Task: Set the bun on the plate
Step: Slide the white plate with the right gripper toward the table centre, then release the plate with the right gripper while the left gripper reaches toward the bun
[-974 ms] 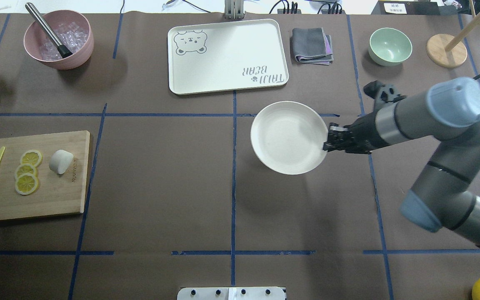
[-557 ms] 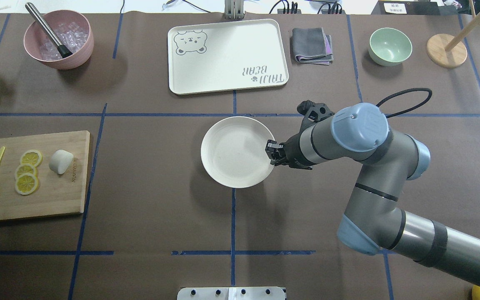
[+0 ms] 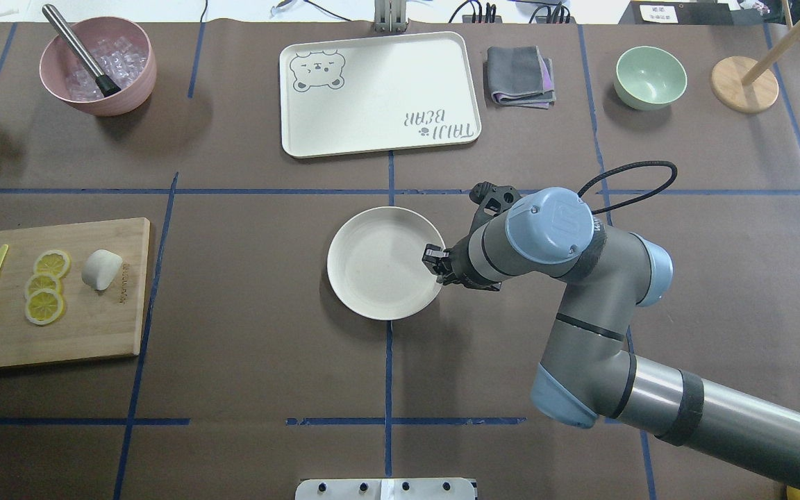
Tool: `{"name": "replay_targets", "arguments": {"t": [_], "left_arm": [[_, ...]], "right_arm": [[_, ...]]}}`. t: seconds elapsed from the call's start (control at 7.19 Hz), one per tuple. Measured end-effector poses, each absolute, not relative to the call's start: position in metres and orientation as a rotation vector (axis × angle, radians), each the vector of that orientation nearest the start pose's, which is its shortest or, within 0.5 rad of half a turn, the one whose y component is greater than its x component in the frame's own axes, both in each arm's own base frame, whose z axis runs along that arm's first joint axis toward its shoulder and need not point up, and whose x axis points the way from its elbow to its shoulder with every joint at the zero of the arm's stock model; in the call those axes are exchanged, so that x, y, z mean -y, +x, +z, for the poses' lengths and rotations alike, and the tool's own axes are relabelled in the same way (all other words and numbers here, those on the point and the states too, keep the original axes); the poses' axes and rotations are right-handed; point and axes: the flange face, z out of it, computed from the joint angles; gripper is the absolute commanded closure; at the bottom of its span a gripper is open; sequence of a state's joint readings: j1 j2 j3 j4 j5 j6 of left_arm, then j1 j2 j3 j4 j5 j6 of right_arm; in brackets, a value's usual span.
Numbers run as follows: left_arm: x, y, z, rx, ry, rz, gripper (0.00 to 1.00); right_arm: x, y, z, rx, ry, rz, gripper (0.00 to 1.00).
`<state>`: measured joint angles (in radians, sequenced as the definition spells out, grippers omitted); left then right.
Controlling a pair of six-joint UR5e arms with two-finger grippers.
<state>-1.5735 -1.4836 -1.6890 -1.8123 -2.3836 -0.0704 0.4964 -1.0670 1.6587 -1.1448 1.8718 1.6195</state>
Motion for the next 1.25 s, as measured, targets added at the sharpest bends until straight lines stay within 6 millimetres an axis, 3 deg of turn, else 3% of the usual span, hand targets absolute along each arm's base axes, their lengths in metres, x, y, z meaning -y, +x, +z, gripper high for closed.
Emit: {"name": "replay_targets", "arguments": {"t": [0.28,0.56,0.83,1.11,1.25], "left_arm": [[0.477,-0.032,0.601,-0.834,0.24,0.035,0.0],[0.489,0.044,0.573,-0.872,0.23,0.001,0.0],[0.488,0.115,0.53,-0.869,0.228,-0.04,0.0],[0.473,0.18,0.491,-0.881,0.218,-0.05,0.01],[0.464,0.207,0.484,-0.867,0.212,-0.04,0.01]], "right_arm": [[0.41,-0.535,0.285,1.026,-0.043,0.347,0.0],[0.426,-0.521,0.281,1.018,-0.038,0.369,0.0],[0.452,-0.488,0.28,0.984,-0.026,0.384,0.0],[0.471,-0.446,0.275,0.878,0.028,0.311,0.0],[0.481,-0.422,0.276,0.835,0.059,0.264,0.0]]}}
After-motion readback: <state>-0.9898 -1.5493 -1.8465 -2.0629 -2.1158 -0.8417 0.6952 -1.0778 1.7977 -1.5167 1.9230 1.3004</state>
